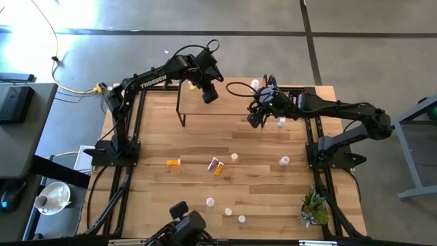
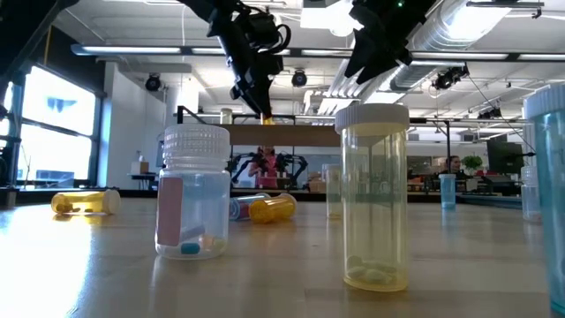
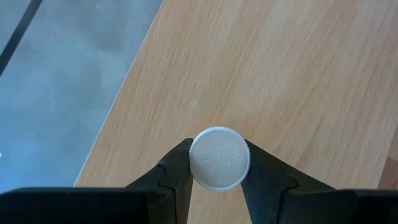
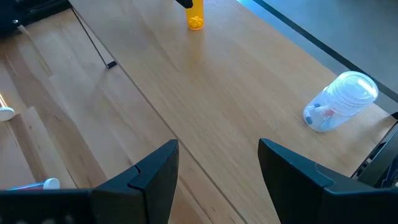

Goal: Pick and place medicine bottles onto shelf by color
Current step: Put the bottom orange pill bottle on the shelf

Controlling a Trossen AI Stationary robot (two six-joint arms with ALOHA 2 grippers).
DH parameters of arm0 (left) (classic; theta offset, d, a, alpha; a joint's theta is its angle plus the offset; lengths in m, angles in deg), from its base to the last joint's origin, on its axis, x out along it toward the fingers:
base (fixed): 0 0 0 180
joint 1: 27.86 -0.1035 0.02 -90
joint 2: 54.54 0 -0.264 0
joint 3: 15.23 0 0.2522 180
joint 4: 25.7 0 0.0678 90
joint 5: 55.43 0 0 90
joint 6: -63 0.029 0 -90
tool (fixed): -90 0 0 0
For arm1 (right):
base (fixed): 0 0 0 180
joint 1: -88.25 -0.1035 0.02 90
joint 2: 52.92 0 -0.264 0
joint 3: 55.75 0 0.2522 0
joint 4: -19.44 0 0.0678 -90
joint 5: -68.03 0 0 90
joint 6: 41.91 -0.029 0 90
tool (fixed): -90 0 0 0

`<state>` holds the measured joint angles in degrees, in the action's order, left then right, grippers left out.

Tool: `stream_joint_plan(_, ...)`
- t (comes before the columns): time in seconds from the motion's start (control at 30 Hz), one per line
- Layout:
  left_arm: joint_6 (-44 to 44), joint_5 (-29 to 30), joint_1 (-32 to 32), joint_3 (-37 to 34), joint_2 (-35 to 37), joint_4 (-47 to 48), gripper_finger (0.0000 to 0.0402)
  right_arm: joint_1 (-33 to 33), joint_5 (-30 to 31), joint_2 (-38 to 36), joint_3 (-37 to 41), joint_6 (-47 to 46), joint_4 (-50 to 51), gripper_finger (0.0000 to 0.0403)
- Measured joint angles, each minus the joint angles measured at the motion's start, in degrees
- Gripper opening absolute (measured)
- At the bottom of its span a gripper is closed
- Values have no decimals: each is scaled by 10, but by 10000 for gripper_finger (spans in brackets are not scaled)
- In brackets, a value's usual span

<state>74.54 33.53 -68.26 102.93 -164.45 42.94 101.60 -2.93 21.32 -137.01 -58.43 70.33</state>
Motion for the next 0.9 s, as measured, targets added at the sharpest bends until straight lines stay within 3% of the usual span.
stream_joint_plan(0.9,-9,2,-1,-1,0,-11,123,0,-1,0,0,0,4,210)
